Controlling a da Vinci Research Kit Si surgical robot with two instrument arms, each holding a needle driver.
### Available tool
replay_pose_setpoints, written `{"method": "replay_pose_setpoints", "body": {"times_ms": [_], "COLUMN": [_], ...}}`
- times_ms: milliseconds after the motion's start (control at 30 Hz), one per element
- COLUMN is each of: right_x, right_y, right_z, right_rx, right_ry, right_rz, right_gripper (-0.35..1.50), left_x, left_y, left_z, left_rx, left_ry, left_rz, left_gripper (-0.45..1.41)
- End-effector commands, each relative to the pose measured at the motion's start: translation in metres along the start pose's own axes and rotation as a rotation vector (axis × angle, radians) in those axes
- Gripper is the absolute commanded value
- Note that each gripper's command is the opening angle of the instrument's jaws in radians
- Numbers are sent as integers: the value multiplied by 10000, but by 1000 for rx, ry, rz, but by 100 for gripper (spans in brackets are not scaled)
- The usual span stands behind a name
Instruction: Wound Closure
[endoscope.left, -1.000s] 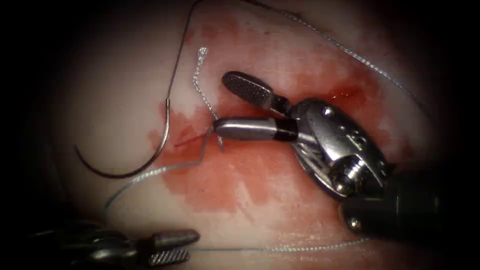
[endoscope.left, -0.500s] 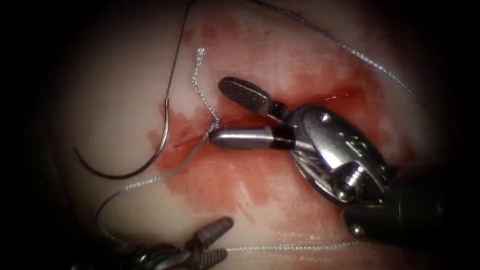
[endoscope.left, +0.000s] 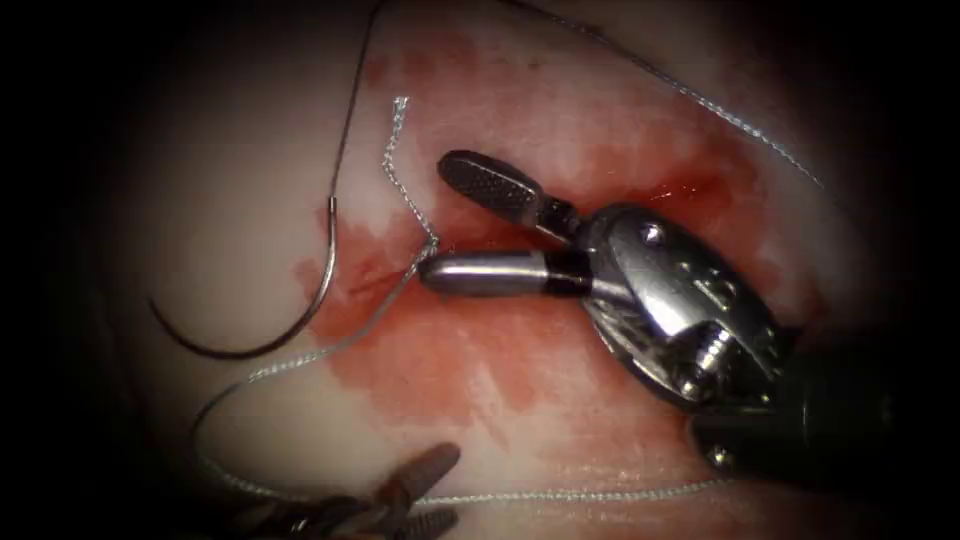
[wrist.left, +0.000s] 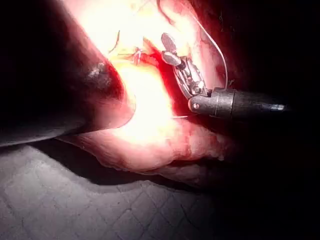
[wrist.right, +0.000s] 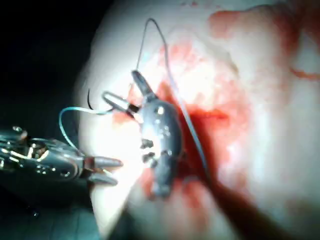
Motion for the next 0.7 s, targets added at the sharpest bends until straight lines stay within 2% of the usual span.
{"method": "replay_pose_setpoints", "body": {"times_ms": [33, 133, 267, 367, 400, 500, 567, 600, 667, 700], "right_x": [-6, -6, -1, 11, 18, 27, 29, 29, 23, 20], "right_y": [-1, -2, -1, 2, 4, 5, 3, 3, -2, -5], "right_z": [8, 10, 12, 17, 21, 33, 68, 68, 89, 97], "right_rx": [3, 2, 7, 20, 19, 20, 46, 46, 93, 118], "right_ry": [3, -6, -23, -91, -137, -218, -335, -335, -390, -406], "right_rz": [1, 0, -15, -68, -112, -172, -241, -241, -259, -256], "right_gripper": [81, 81, 81, 81, 81, 76, 71, 71, 67, 57], "left_x": [3, -8, -26, -46, -56, -68, -81, -81, -86, -87], "left_y": [-1, -4, -12, -27, -32, -35, -35, -35, -39, -40], "left_z": [9, 6, -7, -27, -37, -47, -50, -50, -50, -51], "left_rx": [8, 14, 26, 37, 51, 61, 67, 67, 68, 69], "left_ry": [1, -11, -37, -79, -85, -103, -114, -114, -118, -122], "left_rz": [31, 122, 137, 153, 153, 168, 177, 177, 181, 186], "left_gripper": [-35, -35, -35, -35, -35, -35, -35, -35, -35, -35]}}
